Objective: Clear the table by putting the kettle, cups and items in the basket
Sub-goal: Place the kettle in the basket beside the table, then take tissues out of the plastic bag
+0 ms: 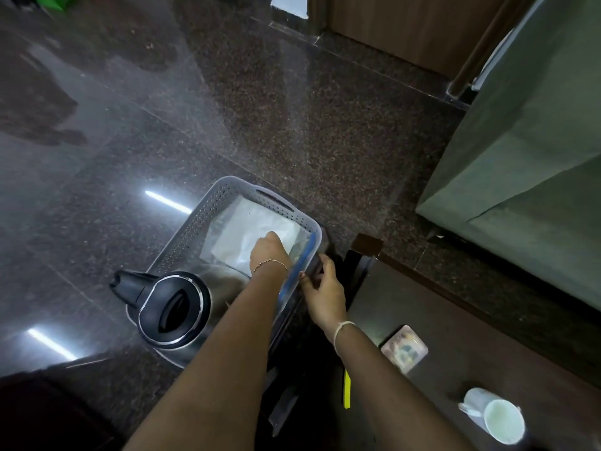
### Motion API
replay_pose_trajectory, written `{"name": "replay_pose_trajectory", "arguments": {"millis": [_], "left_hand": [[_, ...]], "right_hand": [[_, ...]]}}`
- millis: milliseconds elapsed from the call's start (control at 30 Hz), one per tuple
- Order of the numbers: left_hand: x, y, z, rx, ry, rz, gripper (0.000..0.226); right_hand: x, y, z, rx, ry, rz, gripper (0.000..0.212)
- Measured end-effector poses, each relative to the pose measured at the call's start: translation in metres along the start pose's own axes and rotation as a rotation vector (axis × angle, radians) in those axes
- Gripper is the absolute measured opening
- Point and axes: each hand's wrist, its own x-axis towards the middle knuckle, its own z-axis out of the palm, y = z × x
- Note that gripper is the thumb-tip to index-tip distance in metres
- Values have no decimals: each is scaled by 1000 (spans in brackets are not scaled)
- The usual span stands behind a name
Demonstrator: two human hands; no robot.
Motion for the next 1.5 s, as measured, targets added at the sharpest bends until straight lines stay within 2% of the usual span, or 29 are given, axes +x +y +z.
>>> {"name": "replay_pose_trajectory", "arguments": {"millis": [367,600,733,867,1067,1167,1267,1433,1500], "left_hand": [[-29,-22,-38,-137,115,-3,19],[-40,-23,-53,-223,230,24,18],[-47,-16,-73,-313,337,64,15],[-60,-8,-104,-445,369,79,14],[-102,-6,-144,-785,295,136,2],[-133,-6,-164,-961,232,191,14],[-163,-7,-182,-1129,162,255,14],[-216,-7,-209,-1227,70,422,8],[-235,-10,-217,-1219,54,499,6]], "right_hand": [[-15,-28,-9,-36,-16,24,59],[-25,-48,-11,-104,6,-55,59],[-31,-63,-13,-149,-4,-174,59],[-39,-85,-15,-142,42,-270,54],[-73,-121,-35,36,151,-381,38],[-96,-136,-52,119,237,-410,33],[-120,-147,-71,187,318,-425,30],[-162,-174,-102,451,139,-429,18],[-181,-188,-113,525,82,-466,22]]}}
